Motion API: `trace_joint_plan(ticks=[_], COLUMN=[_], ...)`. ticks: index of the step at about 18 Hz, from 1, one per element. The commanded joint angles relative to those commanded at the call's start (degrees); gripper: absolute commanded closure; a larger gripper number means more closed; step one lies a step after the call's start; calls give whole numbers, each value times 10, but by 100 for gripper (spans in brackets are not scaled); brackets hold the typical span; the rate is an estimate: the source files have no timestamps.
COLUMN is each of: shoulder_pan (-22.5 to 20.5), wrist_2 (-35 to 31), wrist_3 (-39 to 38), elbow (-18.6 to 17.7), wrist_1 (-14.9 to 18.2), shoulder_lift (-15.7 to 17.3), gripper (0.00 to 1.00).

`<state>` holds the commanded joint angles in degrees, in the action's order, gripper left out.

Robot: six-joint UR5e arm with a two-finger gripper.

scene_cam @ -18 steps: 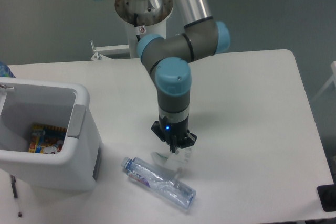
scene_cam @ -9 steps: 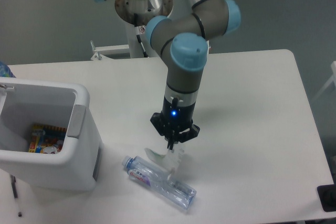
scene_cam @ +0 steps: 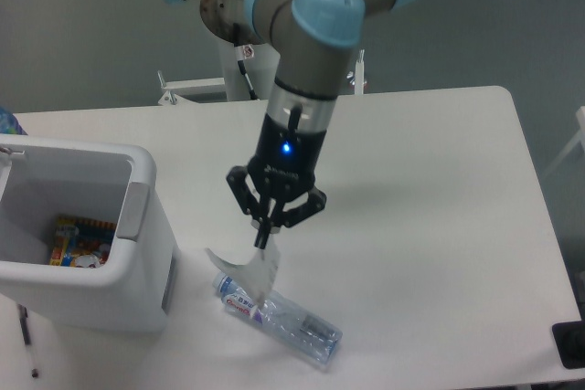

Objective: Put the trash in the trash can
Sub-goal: 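Lift the wrapper and carry it over the white bin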

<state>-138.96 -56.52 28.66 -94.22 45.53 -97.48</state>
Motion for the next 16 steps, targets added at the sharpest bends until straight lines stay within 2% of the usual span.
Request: trace_joint_plan(ticks=[6,11,16], shoulder_pan=[15,65,105], wrist_2=[44,51,64], wrist_3=[-24,-27,-26], elbow=[-1,-7,-13], wrist_1=[0,0,-1], shoulder_lift=[39,65,69], gripper=[100,100,100])
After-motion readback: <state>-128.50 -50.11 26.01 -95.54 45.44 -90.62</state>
